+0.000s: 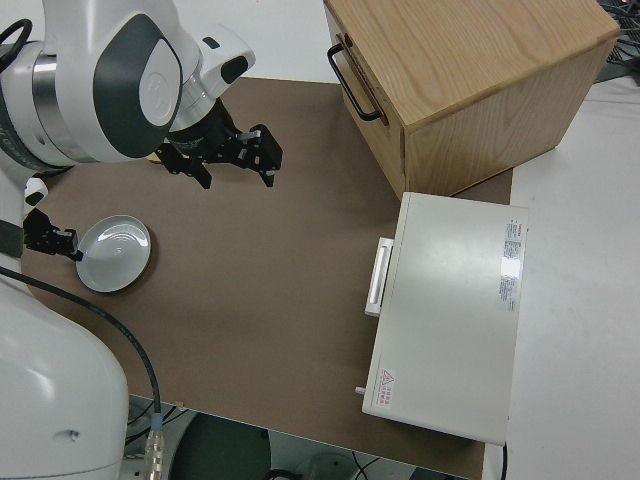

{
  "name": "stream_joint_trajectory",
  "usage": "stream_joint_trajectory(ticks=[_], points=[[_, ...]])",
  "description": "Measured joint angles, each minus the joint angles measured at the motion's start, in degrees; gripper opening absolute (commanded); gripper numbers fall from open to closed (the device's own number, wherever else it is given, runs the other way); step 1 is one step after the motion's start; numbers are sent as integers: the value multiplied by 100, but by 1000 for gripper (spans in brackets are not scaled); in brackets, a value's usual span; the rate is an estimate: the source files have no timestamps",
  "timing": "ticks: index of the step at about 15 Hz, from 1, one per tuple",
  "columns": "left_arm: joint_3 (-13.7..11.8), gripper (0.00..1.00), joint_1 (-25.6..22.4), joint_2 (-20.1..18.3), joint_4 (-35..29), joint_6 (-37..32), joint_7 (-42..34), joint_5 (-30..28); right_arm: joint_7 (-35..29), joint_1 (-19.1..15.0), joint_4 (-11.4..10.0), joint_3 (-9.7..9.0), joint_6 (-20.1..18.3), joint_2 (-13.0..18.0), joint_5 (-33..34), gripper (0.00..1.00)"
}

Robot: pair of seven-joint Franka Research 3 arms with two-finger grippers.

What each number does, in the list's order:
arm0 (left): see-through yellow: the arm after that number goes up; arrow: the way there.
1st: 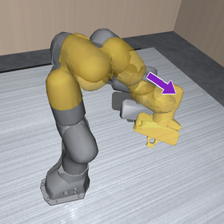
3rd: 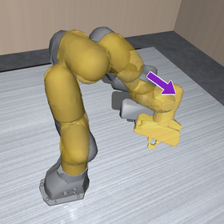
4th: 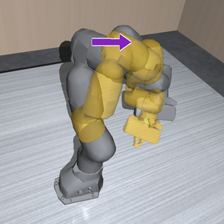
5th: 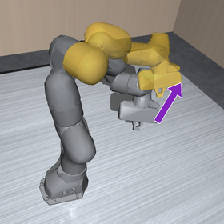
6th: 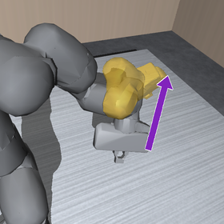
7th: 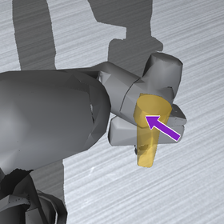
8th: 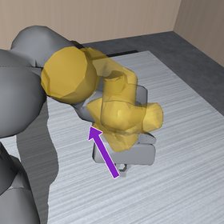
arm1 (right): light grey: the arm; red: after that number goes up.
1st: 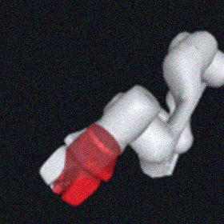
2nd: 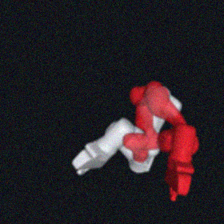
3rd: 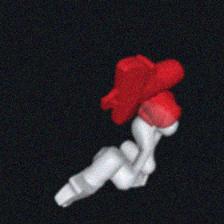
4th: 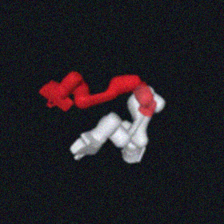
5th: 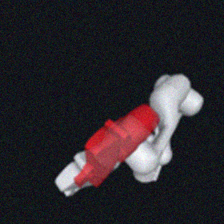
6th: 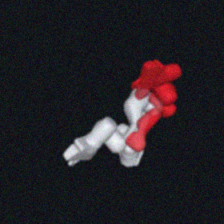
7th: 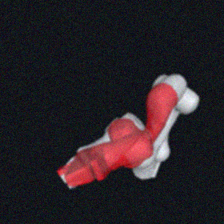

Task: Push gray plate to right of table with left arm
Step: 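Push the gray plate across the table away from the left arm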

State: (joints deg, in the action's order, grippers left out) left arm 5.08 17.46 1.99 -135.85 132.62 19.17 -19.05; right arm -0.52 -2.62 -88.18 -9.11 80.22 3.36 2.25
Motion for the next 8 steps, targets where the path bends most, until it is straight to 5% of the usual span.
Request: stream_joint_trajectory(ticks=[5, 8], points=[[57, 0, 539, 35, 1, 234, 624, -154, 0, 0, 0, 0, 0, 0, 0, 996], [355, 0, 628, 87, 4, 501, 1015, -239, 0, 0, 0, 0, 0, 0, 0, 996]])
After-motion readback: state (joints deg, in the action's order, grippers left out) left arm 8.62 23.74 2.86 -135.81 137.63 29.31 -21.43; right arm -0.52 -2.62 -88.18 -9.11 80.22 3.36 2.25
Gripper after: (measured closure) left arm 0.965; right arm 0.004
